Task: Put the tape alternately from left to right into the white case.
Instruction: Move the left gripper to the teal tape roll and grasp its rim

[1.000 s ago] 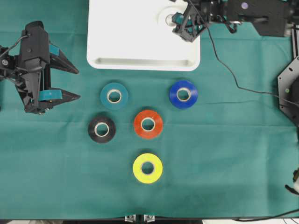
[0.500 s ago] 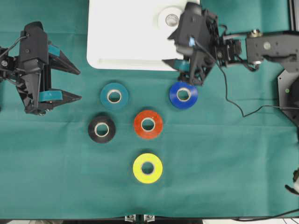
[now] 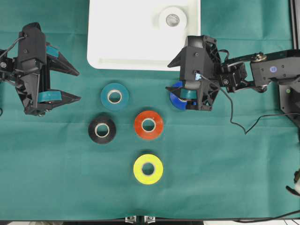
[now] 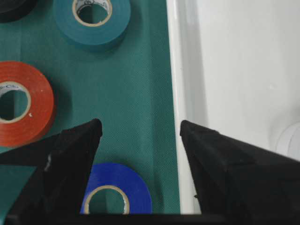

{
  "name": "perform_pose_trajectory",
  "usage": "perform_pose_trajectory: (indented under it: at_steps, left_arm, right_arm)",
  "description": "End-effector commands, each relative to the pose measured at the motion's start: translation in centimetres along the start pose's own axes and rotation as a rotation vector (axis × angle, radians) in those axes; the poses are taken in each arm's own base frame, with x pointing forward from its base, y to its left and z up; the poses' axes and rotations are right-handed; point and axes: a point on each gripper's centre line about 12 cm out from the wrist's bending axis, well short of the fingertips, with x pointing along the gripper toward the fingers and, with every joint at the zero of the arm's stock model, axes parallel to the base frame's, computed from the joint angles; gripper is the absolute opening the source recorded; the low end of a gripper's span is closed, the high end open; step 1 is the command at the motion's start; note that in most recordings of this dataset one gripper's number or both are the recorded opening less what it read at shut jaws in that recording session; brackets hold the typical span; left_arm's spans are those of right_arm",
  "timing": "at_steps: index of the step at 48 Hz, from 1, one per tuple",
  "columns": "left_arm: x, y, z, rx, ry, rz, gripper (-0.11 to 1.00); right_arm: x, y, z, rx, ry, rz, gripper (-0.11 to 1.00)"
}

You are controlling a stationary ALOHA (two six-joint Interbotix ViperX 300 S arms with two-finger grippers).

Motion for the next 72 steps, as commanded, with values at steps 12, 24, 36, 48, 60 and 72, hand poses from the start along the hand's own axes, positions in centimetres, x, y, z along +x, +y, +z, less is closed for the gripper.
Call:
perform_pose_trajectory:
  at_steps: [12,24,36,48,60,72]
  left_arm:
    - [-0.1,-1.6,0.6,-0.041,-0.018,-0.050,0.80]
    - [-0.1,-2.4,-0.1,-0.133,0.005,-0.075,0.80]
    - [1.5,-2.4,-0.3,-0.173,0.045,-0.059,0.80]
    - [4.9,-2.9,0.6,-0.337,0.118,-0.020,0.80]
    - [7.2,-2.5,-0.2,-0.579,0.296,0.113,0.79]
    - [8.8,-1.4,0.1,-0.718,0.354,0.208,0.79]
  right_arm:
    - [-0.3,0.2,0.5,0.002,-0.019,0.007,0.76]
    - [0.2,0.2,0.1,-0.001,-0.004,0.008,0.76]
    - [0.4,0.2,-0.1,-0.001,0.004,0.006,0.76]
    - [0.4,0.2,-0.1,-0.002,0.007,0.004,0.76]
    - [0.5,0.1,-0.2,-0.003,0.010,0.001,0.76]
    - [0.5,0.1,-0.7,-0.010,0.018,0.004,0.76]
